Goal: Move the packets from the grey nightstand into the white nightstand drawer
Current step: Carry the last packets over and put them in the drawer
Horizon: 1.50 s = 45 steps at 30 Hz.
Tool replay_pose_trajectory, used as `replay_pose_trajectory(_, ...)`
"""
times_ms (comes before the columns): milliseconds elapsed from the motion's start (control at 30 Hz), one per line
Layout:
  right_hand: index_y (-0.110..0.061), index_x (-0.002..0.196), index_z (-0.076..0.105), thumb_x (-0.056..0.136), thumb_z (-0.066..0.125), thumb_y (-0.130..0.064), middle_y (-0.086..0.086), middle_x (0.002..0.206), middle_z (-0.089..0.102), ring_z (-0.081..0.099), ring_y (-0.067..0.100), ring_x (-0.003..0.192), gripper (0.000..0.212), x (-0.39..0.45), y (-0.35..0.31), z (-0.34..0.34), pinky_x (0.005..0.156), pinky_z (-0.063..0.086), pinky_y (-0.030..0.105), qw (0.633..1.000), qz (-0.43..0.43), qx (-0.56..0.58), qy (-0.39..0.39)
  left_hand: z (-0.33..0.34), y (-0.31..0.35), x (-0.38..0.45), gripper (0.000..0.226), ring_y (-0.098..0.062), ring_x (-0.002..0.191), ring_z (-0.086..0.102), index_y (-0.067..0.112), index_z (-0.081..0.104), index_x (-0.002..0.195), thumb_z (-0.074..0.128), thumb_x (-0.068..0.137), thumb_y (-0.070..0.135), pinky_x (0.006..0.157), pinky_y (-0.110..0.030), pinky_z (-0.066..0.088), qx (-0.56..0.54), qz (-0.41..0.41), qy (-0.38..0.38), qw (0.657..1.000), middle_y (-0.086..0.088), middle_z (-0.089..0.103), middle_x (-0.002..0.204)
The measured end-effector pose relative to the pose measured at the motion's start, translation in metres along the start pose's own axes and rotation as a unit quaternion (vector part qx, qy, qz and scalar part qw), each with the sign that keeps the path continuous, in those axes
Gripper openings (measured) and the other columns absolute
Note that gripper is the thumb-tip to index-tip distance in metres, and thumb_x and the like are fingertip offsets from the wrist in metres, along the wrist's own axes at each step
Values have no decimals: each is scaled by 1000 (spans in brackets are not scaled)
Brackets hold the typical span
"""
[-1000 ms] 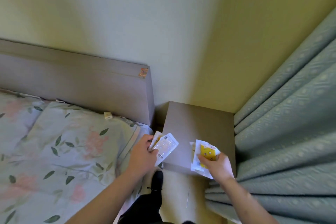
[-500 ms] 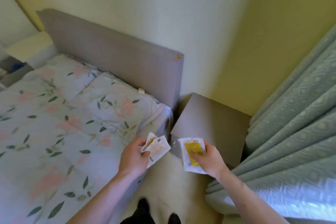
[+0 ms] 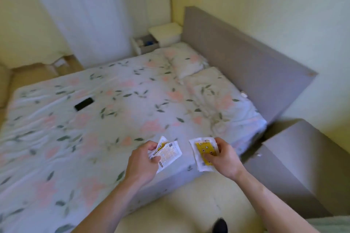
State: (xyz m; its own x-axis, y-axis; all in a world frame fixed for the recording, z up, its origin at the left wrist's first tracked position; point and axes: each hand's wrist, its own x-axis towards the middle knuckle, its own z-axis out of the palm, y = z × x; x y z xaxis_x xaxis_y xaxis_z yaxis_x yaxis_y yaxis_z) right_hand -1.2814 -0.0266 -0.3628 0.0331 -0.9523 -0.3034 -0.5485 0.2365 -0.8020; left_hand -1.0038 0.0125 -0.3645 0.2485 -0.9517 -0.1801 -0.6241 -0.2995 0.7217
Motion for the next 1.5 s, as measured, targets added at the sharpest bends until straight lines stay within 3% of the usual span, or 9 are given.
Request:
replay_pose_trajectory(133, -22, 95, 62, 81, 76, -9, 3, 74, 70, 56, 8, 56, 24, -21, -81, 110, 51, 45, 19, 995, -64, 9, -70, -104, -89, -35, 28, -16, 88, 65, 36, 67, 101, 72, 85, 14, 71, -28, 46, 7, -43, 66, 997, 21, 65, 102)
replay_pose_trajectory(300, -19, 103, 61, 82, 78, -5, 10, 85, 74, 63, 14, 59, 30, -55, -166, 228, 51, 50, 28, 977, -121, 11, -175, -209, -177, -87, 26, -16, 94, 64, 36, 66, 101, 71, 85, 17, 69, -29, 47, 12, -101, 143, 984, 19, 65, 105)
replay_pose_trajectory(400, -11, 108, 59, 85, 75, 2, 12, 91, 73, 66, 5, 55, 30, -71, -214, 289, 47, 48, 17, 960, -151, 0, -237, -260, -220, -118, 26, -13, 86, 65, 37, 65, 101, 69, 86, 16, 68, -31, 52, -2, -141, 192, 971, 20, 65, 103)
replay_pose_trajectory(500, -18, 106, 60, 84, 77, -2, 4, 89, 75, 67, 5, 59, 32, -83, -255, 353, 50, 49, 17, 939, -195, -24, -284, -304, -262, -149, 27, -7, 73, 64, 40, 62, 94, 69, 86, 15, 61, -30, 51, -16, -189, 247, 950, 24, 64, 96)
replay_pose_trajectory(700, -30, 104, 58, 81, 81, -13, -3, 87, 74, 71, 14, 68, 37, -109, -325, 488, 57, 58, 33, 897, -244, -53, -364, -385, -347, -199, 25, -8, 69, 65, 39, 61, 97, 72, 87, 19, 57, -23, 45, -21, -263, 325, 908, 20, 68, 98)
replay_pose_trajectory(867, -35, 103, 57, 81, 79, -16, -7, 85, 75, 71, 15, 73, 36, -129, -378, 591, 68, 59, 38, 872, -261, -67, -409, -457, -416, -214, 26, -11, 54, 62, 40, 60, 101, 70, 88, 20, 48, -28, 50, -32, -306, 354, 883, 23, 66, 97)
replay_pose_trajectory(1067, -31, 95, 60, 78, 75, -18, 2, 79, 69, 60, 13, 60, 26, -138, -440, 705, 59, 52, 33, 853, -266, -93, -440, -547, -488, -215, 28, -6, 66, 66, 38, 61, 108, 71, 89, 20, 60, -31, 57, -32, -330, 368, 869, 23, 66, 100)
replay_pose_trajectory(1233, -28, 88, 56, 79, 75, -17, -12, 62, 54, 44, 3, 51, 24, -162, -497, 802, 53, 38, 22, 823, -295, -111, -472, -611, -552, -233, 30, -5, 77, 67, 39, 61, 109, 69, 89, 18, 64, -35, 59, -55, -349, 408, 842, 22, 65, 104)
replay_pose_trajectory(1500, -32, 100, 63, 78, 77, -22, -4, 87, 74, 72, 18, 77, 28, -205, -574, 955, 72, 59, 44, 819, -312, -120, -467, -720, -671, -240, 30, -7, 82, 67, 39, 63, 104, 69, 87, 16, 61, -32, 56, -98, -342, 423, 833, 23, 65, 100)
